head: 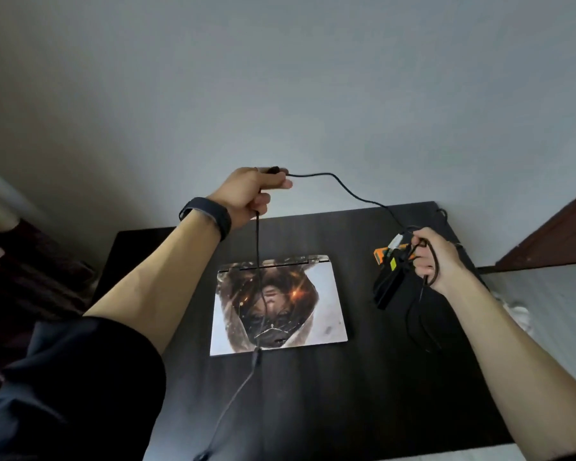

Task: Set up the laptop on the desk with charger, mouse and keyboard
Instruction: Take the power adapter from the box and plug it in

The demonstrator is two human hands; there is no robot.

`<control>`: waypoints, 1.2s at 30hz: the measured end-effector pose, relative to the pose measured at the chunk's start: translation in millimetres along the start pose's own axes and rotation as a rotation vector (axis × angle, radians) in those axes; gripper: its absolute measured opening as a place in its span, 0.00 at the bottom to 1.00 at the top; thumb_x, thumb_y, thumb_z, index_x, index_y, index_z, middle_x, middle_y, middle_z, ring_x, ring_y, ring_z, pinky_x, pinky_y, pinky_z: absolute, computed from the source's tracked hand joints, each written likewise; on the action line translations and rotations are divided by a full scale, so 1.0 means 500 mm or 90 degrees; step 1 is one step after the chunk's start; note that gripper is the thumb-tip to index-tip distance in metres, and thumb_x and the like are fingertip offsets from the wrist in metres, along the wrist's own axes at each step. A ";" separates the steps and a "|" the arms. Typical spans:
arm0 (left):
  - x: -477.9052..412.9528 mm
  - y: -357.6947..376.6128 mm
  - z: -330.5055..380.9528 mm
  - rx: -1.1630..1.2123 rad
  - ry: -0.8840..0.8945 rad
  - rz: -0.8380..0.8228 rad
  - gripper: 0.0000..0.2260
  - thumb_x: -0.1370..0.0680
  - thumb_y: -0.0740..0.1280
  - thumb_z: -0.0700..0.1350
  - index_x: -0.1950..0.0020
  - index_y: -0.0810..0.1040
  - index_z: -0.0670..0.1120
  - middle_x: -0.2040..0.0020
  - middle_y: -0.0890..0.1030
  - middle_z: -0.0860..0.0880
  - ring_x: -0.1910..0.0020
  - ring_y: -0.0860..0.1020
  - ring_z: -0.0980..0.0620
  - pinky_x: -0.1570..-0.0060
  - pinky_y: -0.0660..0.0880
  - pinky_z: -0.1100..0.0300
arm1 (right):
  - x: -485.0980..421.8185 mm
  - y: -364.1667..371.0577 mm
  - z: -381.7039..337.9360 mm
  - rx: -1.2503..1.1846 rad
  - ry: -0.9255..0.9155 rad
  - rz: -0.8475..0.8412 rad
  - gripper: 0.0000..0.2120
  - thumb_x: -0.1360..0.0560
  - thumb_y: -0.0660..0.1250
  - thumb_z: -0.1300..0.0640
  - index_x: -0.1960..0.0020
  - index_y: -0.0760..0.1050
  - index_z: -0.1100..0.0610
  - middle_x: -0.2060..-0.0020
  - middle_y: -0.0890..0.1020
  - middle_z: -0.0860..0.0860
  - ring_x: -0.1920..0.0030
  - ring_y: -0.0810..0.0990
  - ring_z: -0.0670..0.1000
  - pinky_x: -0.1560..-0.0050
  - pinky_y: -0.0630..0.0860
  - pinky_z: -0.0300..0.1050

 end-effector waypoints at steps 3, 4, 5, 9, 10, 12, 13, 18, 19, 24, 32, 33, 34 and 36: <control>-0.046 0.030 0.010 0.152 -0.002 0.017 0.05 0.19 0.63 0.40 0.44 0.74 0.44 0.59 0.81 0.52 0.78 0.60 0.59 0.78 0.58 0.68 | -0.028 0.029 -0.033 0.037 -0.013 -0.059 0.13 0.22 0.65 0.53 0.64 0.70 0.53 0.78 0.61 0.45 0.82 0.57 0.43 0.84 0.53 0.34; -0.062 0.042 0.008 0.189 -0.003 0.030 0.03 0.19 0.62 0.40 0.46 0.73 0.45 0.59 0.81 0.52 0.78 0.60 0.59 0.77 0.58 0.68 | -0.042 0.043 -0.045 0.058 -0.014 -0.077 0.13 0.23 0.65 0.53 0.65 0.70 0.53 0.77 0.61 0.45 0.81 0.56 0.43 0.83 0.52 0.35; -0.080 0.058 0.004 0.222 -0.009 0.045 0.02 0.19 0.62 0.40 0.47 0.72 0.45 0.59 0.80 0.51 0.78 0.61 0.59 0.77 0.59 0.68 | -0.058 0.057 -0.060 0.083 -0.016 -0.097 0.13 0.23 0.66 0.53 0.65 0.70 0.53 0.77 0.60 0.45 0.80 0.56 0.43 0.83 0.52 0.36; -0.125 0.110 -0.050 0.291 -0.064 0.134 0.04 0.18 0.58 0.38 0.48 0.70 0.46 0.59 0.80 0.48 0.78 0.64 0.58 0.78 0.60 0.66 | -0.121 0.119 -0.118 0.230 -0.040 -0.150 0.11 0.25 0.66 0.51 0.65 0.71 0.52 0.76 0.60 0.45 0.78 0.55 0.45 0.79 0.50 0.39; -0.131 0.120 -0.082 0.290 -0.086 0.156 0.06 0.18 0.57 0.38 0.46 0.70 0.47 0.58 0.80 0.47 0.79 0.64 0.57 0.78 0.60 0.67 | -0.139 0.133 -0.130 0.274 -0.048 -0.157 0.11 0.26 0.67 0.51 0.65 0.72 0.53 0.76 0.61 0.46 0.78 0.55 0.46 0.77 0.50 0.40; -0.134 0.135 -0.163 0.266 -0.151 0.189 0.11 0.18 0.55 0.37 0.40 0.70 0.48 0.58 0.80 0.45 0.79 0.64 0.57 0.79 0.60 0.67 | -0.179 0.160 -0.150 0.362 -0.061 -0.163 0.11 0.25 0.67 0.52 0.64 0.76 0.55 0.76 0.65 0.46 0.79 0.57 0.45 0.73 0.51 0.42; -0.131 0.137 -0.204 0.246 -0.185 0.197 0.13 0.18 0.54 0.36 0.38 0.70 0.48 0.57 0.80 0.44 0.79 0.63 0.57 0.80 0.60 0.67 | -0.199 0.171 -0.156 0.397 -0.065 -0.168 0.11 0.24 0.68 0.52 0.63 0.77 0.55 0.76 0.67 0.46 0.79 0.58 0.45 0.74 0.51 0.41; -0.154 0.069 -0.320 0.113 -0.232 0.262 0.19 0.20 0.53 0.30 0.33 0.70 0.43 0.57 0.79 0.42 0.75 0.68 0.54 0.81 0.64 0.65 | -0.297 0.223 -0.177 0.418 -0.045 -0.171 0.12 0.24 0.69 0.47 0.60 0.78 0.55 0.73 0.67 0.47 0.78 0.57 0.46 0.78 0.51 0.39; -0.157 0.049 -0.333 0.085 -0.225 0.284 0.19 0.20 0.53 0.30 0.32 0.70 0.41 0.57 0.79 0.42 0.73 0.69 0.52 0.81 0.65 0.65 | -0.309 0.239 -0.174 0.427 -0.044 -0.166 0.14 0.24 0.69 0.46 0.60 0.78 0.55 0.72 0.68 0.47 0.77 0.57 0.46 0.77 0.52 0.39; -0.170 -0.035 -0.412 -0.157 -0.241 0.287 0.20 0.22 0.57 0.31 0.33 0.73 0.44 0.61 0.79 0.46 0.72 0.73 0.53 0.78 0.69 0.65 | -0.333 0.328 -0.115 0.476 -0.083 -0.157 0.18 0.24 0.67 0.41 0.63 0.81 0.53 0.73 0.74 0.45 0.75 0.64 0.46 0.73 0.57 0.40; -0.225 -0.198 -0.501 -0.407 -0.334 0.233 0.17 0.27 0.65 0.49 0.40 0.79 0.46 0.45 0.82 0.41 0.46 0.79 0.40 0.46 0.75 0.53 | -0.351 0.440 -0.058 0.539 -0.102 -0.207 0.14 0.29 0.71 0.44 0.60 0.82 0.56 0.71 0.73 0.50 0.72 0.67 0.50 0.73 0.60 0.41; -0.229 -0.208 -0.499 -0.387 -0.330 0.233 0.13 0.25 0.68 0.47 0.42 0.79 0.45 0.46 0.82 0.41 0.46 0.79 0.41 0.48 0.75 0.54 | -0.354 0.447 -0.051 0.528 -0.103 -0.199 0.12 0.27 0.71 0.45 0.61 0.81 0.54 0.72 0.73 0.48 0.72 0.68 0.49 0.74 0.60 0.40; -0.234 -0.223 -0.501 -0.367 -0.325 0.234 0.13 0.25 0.70 0.45 0.42 0.79 0.45 0.47 0.82 0.42 0.47 0.79 0.42 0.50 0.74 0.55 | -0.355 0.458 -0.044 0.519 -0.107 -0.189 0.12 0.25 0.71 0.47 0.62 0.80 0.53 0.75 0.73 0.45 0.74 0.68 0.48 0.75 0.60 0.38; -0.240 -0.254 -0.507 -0.335 -0.311 0.249 0.14 0.26 0.71 0.43 0.41 0.78 0.46 0.47 0.82 0.44 0.48 0.79 0.43 0.50 0.75 0.57 | -0.361 0.486 -0.029 0.514 -0.115 -0.164 0.11 0.24 0.71 0.49 0.63 0.79 0.52 0.82 0.71 0.41 0.76 0.68 0.44 0.76 0.61 0.35</control>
Point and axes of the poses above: each hand's wrist, its own x-axis away from the middle knuckle, its own y-axis out of the palm, z = x × y, the point moved 4 cm from there along -x, towards the middle knuckle
